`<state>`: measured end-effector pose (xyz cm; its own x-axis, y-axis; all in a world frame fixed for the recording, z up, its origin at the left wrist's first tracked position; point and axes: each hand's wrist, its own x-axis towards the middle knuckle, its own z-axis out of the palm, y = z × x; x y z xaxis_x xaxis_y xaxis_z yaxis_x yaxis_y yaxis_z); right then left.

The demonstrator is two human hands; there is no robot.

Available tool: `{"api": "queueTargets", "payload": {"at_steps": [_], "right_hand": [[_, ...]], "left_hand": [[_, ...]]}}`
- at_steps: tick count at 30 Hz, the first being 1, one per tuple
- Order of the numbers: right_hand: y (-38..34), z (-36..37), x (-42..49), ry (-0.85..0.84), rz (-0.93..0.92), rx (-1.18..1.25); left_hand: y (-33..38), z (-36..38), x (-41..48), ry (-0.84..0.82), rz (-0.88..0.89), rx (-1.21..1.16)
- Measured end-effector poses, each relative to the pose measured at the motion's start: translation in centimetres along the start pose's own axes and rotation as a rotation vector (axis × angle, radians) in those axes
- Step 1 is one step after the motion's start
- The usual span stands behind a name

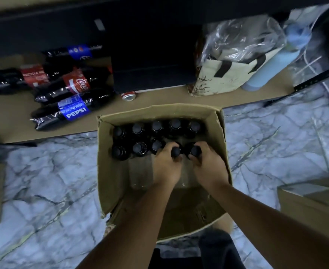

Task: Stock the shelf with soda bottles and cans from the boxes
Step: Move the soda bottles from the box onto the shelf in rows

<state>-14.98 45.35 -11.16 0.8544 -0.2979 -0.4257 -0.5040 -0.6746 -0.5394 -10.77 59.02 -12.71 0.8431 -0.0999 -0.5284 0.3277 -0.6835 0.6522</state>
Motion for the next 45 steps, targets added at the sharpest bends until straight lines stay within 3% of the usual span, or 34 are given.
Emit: {"api": "queueTargets", "payload": {"at_steps": [9, 21, 29, 39, 45], "right_hand": [[-5.8, -6.7, -7.2, 0.072, -0.191, 0.036], [-22.0, -24.3, -22.8, 0.037, -0.449, 0.135], [-33.2, -34.1, -30.5, 0.106, -0.626, 0.268], [-46.2, -47.6, -33.8, 0.255, -0.919, 0.370], [-54.2, -55.2, -33.4, 0.199, -1.066, 0.396]], "left_hand": [[4.7, -9.4, -9.4, -0.029, 0.123, -0.038], [16.6, -29.1, -26.7, -0.035, 0.308, -0.132], [25.5, -41.2, -37.4, 0.139, 0.484, -0.185], [38.0, -53.6, -45.4, 0.374, 0.688, -0.218], [43.9, -60.3, -46.5, 0.498, 0.766, -0.208]]}}
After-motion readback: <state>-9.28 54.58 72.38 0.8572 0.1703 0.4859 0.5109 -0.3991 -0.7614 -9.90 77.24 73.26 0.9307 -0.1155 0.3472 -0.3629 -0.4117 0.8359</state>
